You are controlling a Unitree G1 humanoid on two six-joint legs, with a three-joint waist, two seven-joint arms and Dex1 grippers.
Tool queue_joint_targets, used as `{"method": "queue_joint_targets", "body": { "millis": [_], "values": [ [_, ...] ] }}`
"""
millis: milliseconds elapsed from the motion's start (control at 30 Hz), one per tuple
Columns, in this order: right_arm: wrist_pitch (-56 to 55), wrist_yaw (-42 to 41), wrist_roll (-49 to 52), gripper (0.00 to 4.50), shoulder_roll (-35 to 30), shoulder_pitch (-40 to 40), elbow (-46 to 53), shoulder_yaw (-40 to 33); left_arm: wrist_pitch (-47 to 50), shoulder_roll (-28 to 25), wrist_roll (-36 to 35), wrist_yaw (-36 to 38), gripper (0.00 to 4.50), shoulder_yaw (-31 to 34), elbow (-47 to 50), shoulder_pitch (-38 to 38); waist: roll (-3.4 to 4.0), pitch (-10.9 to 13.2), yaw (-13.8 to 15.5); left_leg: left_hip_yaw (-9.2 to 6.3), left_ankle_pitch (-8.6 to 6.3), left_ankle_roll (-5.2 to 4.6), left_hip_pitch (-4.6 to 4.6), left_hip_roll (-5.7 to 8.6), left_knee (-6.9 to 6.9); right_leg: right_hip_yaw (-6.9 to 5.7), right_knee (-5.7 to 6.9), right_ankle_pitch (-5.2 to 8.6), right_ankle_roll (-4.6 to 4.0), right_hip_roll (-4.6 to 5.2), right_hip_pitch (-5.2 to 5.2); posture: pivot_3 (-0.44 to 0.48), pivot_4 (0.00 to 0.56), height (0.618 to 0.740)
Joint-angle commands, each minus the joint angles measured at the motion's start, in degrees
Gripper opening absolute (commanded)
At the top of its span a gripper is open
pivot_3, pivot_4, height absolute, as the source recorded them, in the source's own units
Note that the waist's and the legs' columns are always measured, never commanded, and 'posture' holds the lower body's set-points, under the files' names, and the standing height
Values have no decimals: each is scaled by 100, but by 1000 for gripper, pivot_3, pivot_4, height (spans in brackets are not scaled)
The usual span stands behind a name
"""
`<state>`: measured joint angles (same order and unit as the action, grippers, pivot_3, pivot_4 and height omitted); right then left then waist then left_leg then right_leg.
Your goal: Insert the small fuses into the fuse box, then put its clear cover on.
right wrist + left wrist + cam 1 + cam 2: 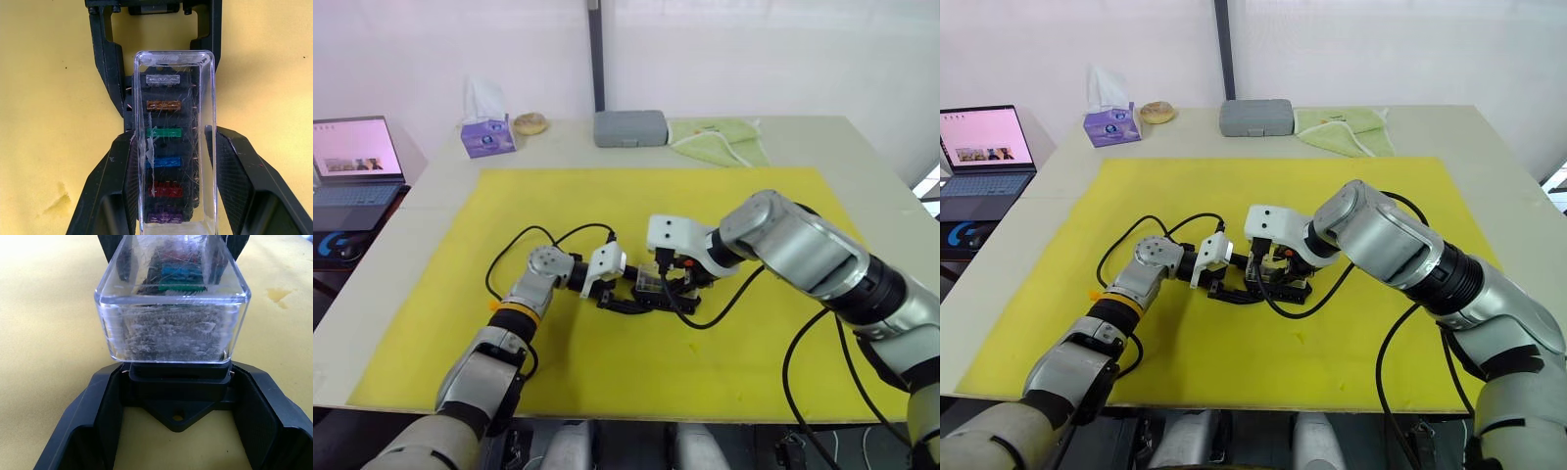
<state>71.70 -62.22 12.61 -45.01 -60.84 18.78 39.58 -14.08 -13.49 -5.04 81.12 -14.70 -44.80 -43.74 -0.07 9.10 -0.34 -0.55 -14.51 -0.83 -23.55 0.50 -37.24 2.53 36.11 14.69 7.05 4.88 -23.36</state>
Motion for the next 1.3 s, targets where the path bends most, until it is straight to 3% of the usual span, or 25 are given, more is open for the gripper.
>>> {"method": "queue_joint_targets", "body": {
  "millis": [33, 1300],
  "values": [
    [-29, -4, 60, 1633, -42, 54, 87, 23, 45, 130, 95, 16, 2580, -151, -32, 157, 0, 0, 0, 0, 0, 0, 0, 0, 0, 0, 0, 0, 0, 0, 0, 0, 150, 740],
    [560, 509, 333, 1633, 117, 452, 694, 145, -185, 210, 203, -223, 2580, -82, -391, 43, -5, -10, -3, -2, 0, 0, 8, 0, -2, -3, -3, 0, 0, 5, 12, 0, 150, 740]
  ]
}}
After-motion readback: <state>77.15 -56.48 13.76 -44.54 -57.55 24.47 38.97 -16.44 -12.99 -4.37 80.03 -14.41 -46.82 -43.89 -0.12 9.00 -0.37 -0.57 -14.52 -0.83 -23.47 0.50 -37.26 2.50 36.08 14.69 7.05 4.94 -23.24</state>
